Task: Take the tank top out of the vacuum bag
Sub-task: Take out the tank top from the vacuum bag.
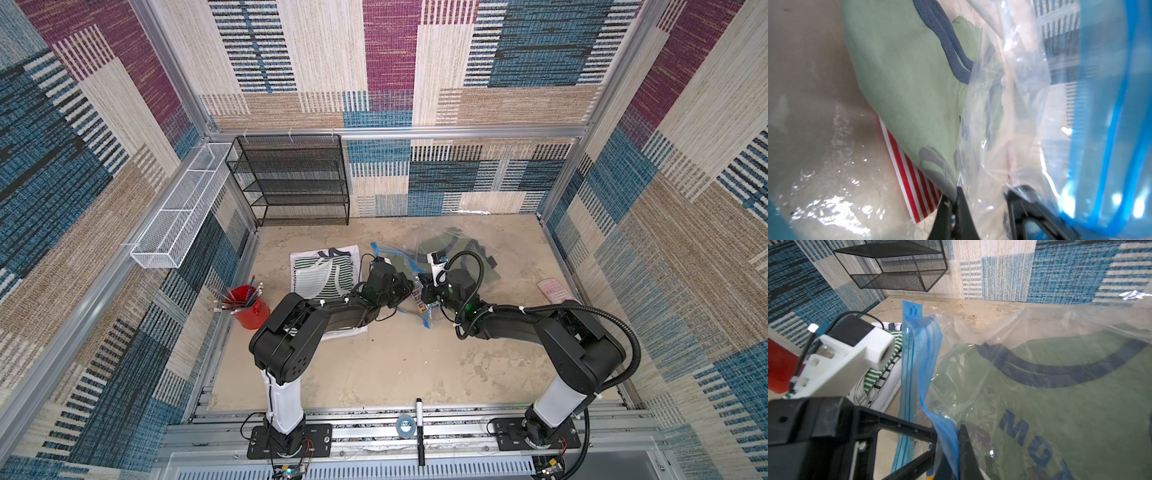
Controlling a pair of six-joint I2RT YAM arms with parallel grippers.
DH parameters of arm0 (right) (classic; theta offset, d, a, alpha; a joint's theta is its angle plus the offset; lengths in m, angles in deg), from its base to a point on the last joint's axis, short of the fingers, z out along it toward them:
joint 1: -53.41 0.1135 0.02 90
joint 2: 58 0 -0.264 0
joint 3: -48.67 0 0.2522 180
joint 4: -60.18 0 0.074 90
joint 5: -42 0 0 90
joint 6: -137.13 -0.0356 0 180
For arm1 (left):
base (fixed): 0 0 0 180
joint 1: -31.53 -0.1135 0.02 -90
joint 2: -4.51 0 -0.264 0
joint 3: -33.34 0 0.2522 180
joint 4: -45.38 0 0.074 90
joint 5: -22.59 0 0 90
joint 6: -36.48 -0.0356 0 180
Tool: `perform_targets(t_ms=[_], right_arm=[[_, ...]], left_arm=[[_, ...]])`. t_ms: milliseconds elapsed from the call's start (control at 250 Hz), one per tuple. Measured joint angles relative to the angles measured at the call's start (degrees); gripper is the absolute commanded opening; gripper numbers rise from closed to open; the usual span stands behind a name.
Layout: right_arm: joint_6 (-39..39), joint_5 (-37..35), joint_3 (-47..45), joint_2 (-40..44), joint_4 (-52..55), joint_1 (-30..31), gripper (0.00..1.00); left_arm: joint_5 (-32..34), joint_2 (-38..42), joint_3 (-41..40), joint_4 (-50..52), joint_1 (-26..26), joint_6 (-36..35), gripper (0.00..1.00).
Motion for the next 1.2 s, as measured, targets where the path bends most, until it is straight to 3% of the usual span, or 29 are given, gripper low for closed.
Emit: perform_targets(t_ms=[248,704,1008,1100,1200], right_arm=[[-2.6,-2.0,0.2,0.0,2.0,-2.1,0.0],[-3.0,-3.2,2.3,-1.6,4.2,-2.7,0.0],[-3.0,-3.3,2.3,-1.8,5.4,-2.7,0.0],[-3.0,-3.2,2.3,-1.8,5.5,-2.7,0.0],[-3.0,-3.2,2.3,-1.8,5.5,-2.7,0.0]], left_arm=[[-0.4,3.2,3.4,5.9,0.1,-2.7,0.0],[-2.0,17.6,5.2,23.3,0.1,-9.7,0.0],[-1.3,23.7,-7.8,21.7,-0.2,-9.9,0.0],[-1.2,24.0,-11.5,19.0,-0.1,-8.6,0.28],[-1.1,24.0,-14.3,15.6,0.0,-6.5,0.4]])
